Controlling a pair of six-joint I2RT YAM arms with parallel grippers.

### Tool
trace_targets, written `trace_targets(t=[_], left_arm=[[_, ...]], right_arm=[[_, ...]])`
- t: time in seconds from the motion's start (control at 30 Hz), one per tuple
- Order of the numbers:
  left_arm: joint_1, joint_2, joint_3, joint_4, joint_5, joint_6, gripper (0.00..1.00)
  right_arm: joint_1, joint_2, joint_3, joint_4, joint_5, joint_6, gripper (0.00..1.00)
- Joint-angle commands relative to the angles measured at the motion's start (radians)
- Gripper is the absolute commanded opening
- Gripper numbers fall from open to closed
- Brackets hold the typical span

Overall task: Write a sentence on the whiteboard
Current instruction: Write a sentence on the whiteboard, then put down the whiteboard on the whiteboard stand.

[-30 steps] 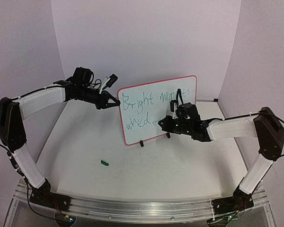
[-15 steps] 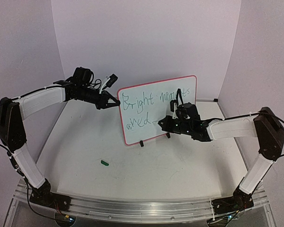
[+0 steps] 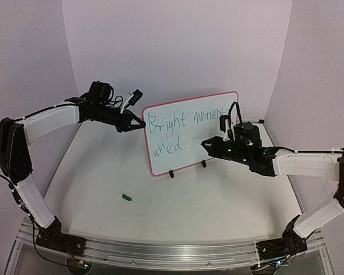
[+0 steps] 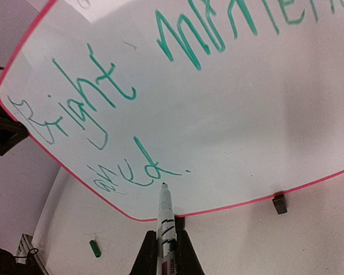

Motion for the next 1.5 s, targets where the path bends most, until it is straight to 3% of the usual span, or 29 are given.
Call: trace_targets(t=[0.0, 0.73, 0.87, 1.47], left_arm=[[-0.005, 0.039, 0.025, -0.073, -0.007, -0.017, 0.00], [0.101, 0.043, 0.029, -0.035, 0.150, -0.083, 0.00], [0.102, 0.044, 0.029, -0.033, 0.148, -0.083, 0.04], [0.118, 0.029, 0.012, -0.030, 0.111, -0.064, 0.48]], right_arm=[[-0.021, -0.132, -0.048, -0.035, 0.063, -0.016, 0.00], [-0.032, -0.239, -0.111, -0.050, 0.175, -0.015, 0.00], [-0.032, -0.250, -0.111, -0.055, 0.177, -0.022, 0.00], [-0.031, -0.298, -0.127, -0.065, 0.202, -0.035, 0.00]])
